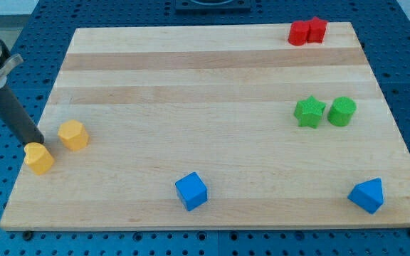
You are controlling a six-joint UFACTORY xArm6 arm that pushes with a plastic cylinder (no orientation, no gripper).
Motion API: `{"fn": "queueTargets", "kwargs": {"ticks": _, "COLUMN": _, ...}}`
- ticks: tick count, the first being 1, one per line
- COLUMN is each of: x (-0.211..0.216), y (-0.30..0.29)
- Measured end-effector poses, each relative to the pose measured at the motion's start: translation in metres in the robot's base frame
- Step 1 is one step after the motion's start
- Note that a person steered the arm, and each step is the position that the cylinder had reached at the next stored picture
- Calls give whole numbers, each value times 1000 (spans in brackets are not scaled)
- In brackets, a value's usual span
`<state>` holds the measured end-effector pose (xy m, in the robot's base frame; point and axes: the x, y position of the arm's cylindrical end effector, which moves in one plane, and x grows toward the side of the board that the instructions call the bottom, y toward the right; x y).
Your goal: Separate the yellow blocks
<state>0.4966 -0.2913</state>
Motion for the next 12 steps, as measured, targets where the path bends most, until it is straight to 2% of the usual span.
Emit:
{"fn": "queueTargets", "kwargs": {"ticks": 1, "x": 21, "y": 0}}
{"fn": "queueTargets", "kwargs": {"ticks": 4, "x": 48, "y": 6}}
{"fn": "queueTargets", "kwargs": {"ticks": 5, "x": 20, "y": -4}}
{"fn": "queueTargets", "kwargs": {"ticks": 6, "x": 19, "y": -3}}
{"fn": "queueTargets", "kwargs": {"ticks": 10, "x": 86, "y": 31}}
{"fn": "queueTargets", "kwargs": {"ticks": 11, "x": 86, "y": 28}}
{"fn": "queueTargets", "kwargs": {"ticks": 12, "x": 47, "y": 9}}
